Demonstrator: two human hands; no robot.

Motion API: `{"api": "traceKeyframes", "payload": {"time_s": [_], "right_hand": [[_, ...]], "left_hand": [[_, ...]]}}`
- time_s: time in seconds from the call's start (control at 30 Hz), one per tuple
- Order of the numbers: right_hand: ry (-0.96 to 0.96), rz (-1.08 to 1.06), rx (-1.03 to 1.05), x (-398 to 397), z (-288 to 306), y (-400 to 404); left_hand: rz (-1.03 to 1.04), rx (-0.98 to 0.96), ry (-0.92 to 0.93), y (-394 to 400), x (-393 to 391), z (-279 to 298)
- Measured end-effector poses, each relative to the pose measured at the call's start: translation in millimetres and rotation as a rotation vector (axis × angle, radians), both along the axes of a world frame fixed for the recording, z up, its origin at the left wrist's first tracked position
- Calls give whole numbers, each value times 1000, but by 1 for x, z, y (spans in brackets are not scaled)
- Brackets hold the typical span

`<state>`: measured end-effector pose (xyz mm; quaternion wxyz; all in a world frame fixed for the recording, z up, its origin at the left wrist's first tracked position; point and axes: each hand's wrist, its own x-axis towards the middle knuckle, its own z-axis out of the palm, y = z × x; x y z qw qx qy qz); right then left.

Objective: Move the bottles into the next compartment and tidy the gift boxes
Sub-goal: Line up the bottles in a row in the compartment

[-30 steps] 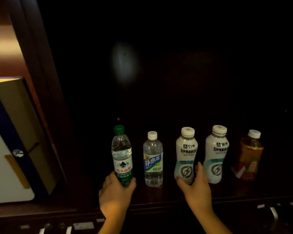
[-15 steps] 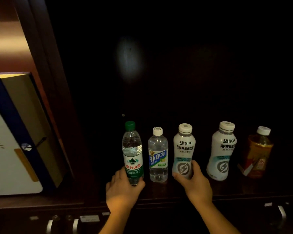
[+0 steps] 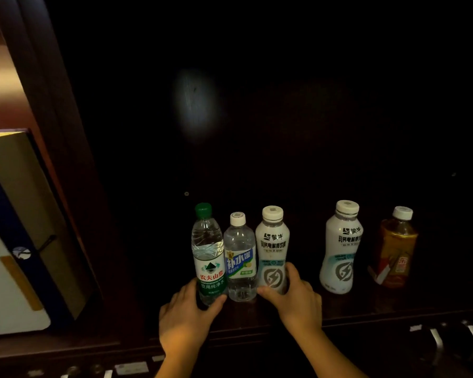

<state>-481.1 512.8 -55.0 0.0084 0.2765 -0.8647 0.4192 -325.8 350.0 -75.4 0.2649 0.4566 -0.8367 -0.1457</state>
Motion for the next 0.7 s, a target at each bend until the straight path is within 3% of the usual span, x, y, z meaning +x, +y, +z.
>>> {"api": "traceKeyframes", "payload": {"time_s": [0.13, 0.2, 0.33, 0.47, 0.7], "right_hand": [[-39, 61, -15, 0, 1, 5], [-129, 81, -190, 0, -1, 14], [8, -231, -497, -19, -3, 47], [-7, -375, -414, -49, 1, 74], [-162, -248, -278, -75, -5, 74]], "left_hand": [[18, 40, -16, -1, -2, -1], [32, 59, -39, -2, -3, 1], [30, 91, -57, -5, -6, 3], [37, 83, -71, -3, -6, 6], [23, 124, -72, -2, -8, 9]]}}
